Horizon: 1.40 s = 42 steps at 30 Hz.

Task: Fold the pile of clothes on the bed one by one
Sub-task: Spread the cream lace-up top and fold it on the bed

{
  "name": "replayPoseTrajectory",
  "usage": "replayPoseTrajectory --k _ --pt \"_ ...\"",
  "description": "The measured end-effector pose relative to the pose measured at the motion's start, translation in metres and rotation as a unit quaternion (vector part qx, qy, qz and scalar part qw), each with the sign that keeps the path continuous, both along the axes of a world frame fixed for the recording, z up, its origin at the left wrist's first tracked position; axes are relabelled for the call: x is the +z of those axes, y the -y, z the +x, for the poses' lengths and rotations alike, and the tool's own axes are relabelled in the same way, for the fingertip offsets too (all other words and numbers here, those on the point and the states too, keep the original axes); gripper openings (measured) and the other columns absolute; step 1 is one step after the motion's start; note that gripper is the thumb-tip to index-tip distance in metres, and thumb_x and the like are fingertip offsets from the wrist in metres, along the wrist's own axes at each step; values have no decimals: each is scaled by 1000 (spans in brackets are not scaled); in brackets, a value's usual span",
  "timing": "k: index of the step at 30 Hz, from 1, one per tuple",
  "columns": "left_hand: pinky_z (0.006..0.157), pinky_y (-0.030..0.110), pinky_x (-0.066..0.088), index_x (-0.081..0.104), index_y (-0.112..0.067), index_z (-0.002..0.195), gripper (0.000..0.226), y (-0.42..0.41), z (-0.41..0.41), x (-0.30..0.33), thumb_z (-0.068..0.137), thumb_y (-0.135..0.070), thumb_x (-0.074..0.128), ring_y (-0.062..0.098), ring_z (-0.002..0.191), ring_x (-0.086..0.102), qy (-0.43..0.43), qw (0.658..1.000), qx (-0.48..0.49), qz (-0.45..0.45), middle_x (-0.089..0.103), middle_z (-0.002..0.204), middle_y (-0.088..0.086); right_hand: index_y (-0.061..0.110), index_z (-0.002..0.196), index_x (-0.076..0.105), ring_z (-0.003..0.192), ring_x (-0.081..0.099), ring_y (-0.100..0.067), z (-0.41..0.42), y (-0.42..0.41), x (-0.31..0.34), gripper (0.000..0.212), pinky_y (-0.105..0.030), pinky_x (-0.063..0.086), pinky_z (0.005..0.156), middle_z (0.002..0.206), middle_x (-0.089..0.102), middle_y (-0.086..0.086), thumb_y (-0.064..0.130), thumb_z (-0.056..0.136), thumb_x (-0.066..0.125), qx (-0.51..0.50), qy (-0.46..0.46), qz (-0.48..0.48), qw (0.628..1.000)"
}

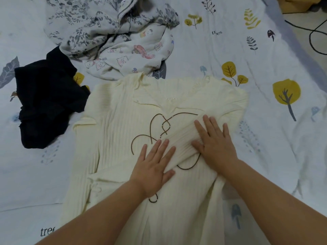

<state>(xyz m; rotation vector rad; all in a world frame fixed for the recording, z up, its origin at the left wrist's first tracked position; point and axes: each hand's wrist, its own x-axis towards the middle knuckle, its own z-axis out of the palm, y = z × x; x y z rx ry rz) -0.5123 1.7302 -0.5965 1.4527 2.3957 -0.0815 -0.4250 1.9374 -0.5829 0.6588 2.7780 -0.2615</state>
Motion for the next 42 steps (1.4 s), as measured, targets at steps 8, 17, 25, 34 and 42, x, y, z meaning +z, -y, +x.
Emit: replayPoseTrajectory --k 8,17,25,34,42 --pt "102 57 29 54 -8 125 56 -17 9 33 92 -43 26 37 129 44 39 995 53 76 47 139 18 5 135 42 122 43 -39 28 34 52 57 -47 41 94 134 43 -23 26 84 59 -188 -145 9 971" --pt "99 61 36 62 -11 111 40 -60 52 49 76 -14 44 38 125 47 87 989 -25 118 51 132 18 15 136 30 101 57 -28 88 56 60 58 -31 45 82 115 57 -10 7 83 53 -390 -27 -288 874" --pt "75 44 52 68 -10 89 33 -85 78 39 71 -16 40 35 87 65 79 979 -84 168 66 101 15 17 109 50 91 60 -28 149 33 57 29 -34 47 81 94 65 -7 28 84 60 -484 -31 -254 837" --pt "74 35 34 47 -21 129 40 -139 88 50 92 -8 39 30 100 48 32 989 -139 34 43 111 11 21 105 36 72 50 -10 163 60 58 32 -23 38 57 87 51 6 10 84 57 -383 -3 -321 866" --pt "81 38 45 51 -11 129 42 -132 120 44 87 -8 45 33 93 58 149 974 -39 164 59 108 13 17 117 36 99 51 -25 161 43 74 25 -34 43 79 110 54 -6 20 93 42 -369 28 -148 917"
